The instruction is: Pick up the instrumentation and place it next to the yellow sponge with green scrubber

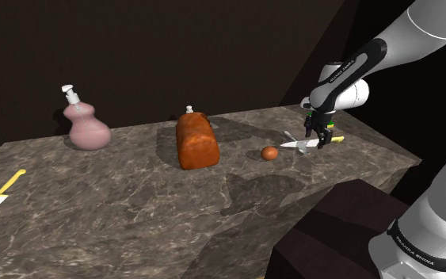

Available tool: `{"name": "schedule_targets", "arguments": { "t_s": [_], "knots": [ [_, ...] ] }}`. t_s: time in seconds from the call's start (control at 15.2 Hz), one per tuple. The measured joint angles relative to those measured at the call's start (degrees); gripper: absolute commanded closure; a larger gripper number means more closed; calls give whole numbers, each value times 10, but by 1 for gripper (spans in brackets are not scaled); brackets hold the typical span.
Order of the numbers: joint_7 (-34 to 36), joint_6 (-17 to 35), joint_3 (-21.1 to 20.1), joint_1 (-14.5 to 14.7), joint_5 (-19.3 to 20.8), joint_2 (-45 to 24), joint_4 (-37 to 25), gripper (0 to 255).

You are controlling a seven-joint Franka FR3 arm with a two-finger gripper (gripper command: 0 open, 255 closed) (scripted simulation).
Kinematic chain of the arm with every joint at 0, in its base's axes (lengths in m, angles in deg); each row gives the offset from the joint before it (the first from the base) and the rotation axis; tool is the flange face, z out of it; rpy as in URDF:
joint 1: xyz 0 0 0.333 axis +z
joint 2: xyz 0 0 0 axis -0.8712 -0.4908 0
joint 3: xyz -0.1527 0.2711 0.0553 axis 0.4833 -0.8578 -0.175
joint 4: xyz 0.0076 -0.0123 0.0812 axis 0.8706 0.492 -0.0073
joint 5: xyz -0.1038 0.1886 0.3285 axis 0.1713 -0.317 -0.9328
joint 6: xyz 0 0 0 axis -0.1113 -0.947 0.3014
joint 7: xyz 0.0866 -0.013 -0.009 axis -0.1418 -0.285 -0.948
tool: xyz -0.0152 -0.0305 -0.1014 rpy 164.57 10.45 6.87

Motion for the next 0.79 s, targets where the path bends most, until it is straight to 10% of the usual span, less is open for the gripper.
{"name": "schedule_targets", "arguments": {
  "t_s": [0.79],
  "knots": [
    [22, -80, 1, 0, 30, 69, -14, 0]
  ]
}}
